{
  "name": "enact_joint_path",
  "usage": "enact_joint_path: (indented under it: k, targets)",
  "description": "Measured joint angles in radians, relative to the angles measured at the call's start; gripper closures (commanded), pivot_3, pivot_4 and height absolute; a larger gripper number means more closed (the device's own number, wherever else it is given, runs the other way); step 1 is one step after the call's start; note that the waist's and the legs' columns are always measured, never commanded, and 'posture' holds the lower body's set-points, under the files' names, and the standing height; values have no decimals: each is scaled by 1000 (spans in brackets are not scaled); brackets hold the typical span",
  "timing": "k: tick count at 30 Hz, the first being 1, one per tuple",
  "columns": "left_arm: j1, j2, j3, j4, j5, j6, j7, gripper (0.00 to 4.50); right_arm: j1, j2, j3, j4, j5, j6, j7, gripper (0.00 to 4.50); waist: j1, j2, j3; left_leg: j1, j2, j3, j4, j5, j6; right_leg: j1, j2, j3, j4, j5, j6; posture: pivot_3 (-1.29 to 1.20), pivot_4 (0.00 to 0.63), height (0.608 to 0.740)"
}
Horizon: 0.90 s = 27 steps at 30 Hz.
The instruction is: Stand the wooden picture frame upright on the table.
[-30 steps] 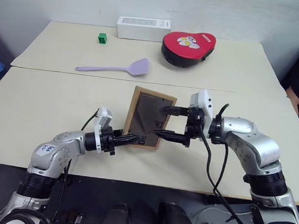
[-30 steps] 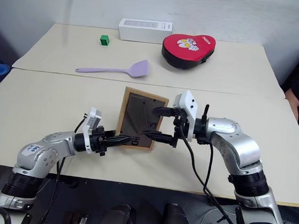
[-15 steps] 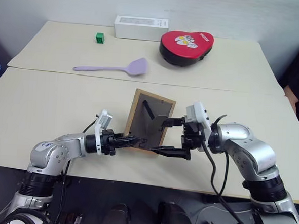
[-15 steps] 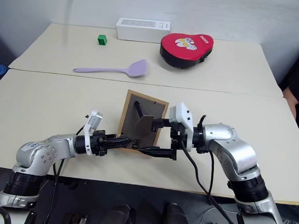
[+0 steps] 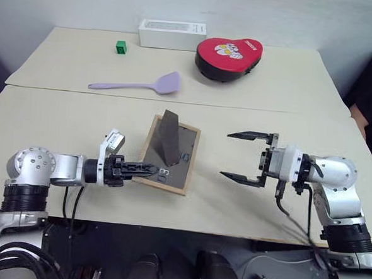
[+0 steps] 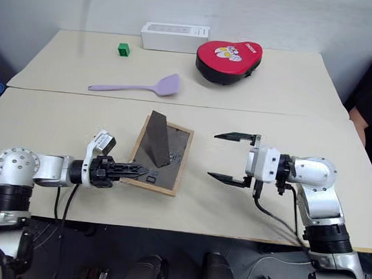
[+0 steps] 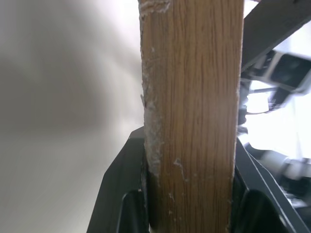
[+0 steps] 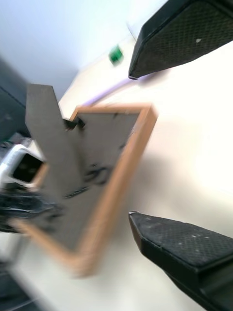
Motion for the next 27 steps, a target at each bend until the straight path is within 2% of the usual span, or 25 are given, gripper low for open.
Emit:
enact_joint_path:
  k: [3, 7, 11, 14, 17, 23, 24, 27]
  targets:
    - [-38, 28, -64, 79, -203, -1, 76, 3223, -74, 44, 28, 124, -146, -253, -92, 26, -9, 0, 0, 1, 0, -1, 0, 1, -1, 0, 0, 0, 0, 0, 0, 0, 150, 740]
    - [-44, 34, -130, 112, -390, -9, 202, 3223, -90, 108, 66, 231, -301, -433, -242, 26, -10, 0, 0, 0, 1, -1, 0, 1, -2, 0, 0, 0, 1, 0, 0, 0, 150, 740]
    - [-37, 61, -195, 108, -509, -26, 261, 3223, -127, 161, 59, 273, -457, -507, -415, 26, -12, 0, 0, 1, 1, -1, 1, 1, -3, 0, 1, 0, 3, 0, 0, 0, 150, 740]
    - [-34, 61, -218, 99, -524, -33, 265, 3223, -176, 172, 60, 310, -578, -535, -543, 26, -12, 0, 0, 1, 0, -1, 2, 2, -3, 0, 2, 0, 4, 0, 0, 0, 150, 740]
    - [-33, 60, -223, 96, -526, -40, 265, 3223, -181, 186, 69, 345, -689, -572, -670, 621, -11, 0, 0, 1, 0, -1, 1, 2, -3, 0, 2, 0, 4, 0, -1, 0, 150, 740]
    - [-27, 54, -239, 63, -533, -53, 260, 3223, -181, 194, 112, 388, -777, -577, -823, 2753, -13, 0, 0, 1, 0, 0, 1, 2, -4, -1, 3, 0, 4, 0, -1, 0, 150, 740]
    - [-23, 55, -240, 60, -535, -55, 259, 3223, -185, 188, 120, 389, -797, -578, -835, 2958, -14, 0, 0, 1, 0, 0, 1, 3, -4, -1, 3, 1, 4, 0, -1, 0, 150, 740]
    - [39, 34, -200, -21, -536, -111, 291, 3223, -196, 164, 139, 390, -828, -578, -876, 3010, -15, 0, 0, 1, 0, 0, 1, 3, -4, -1, 3, 1, 5, 0, -1, 0, 150, 740]
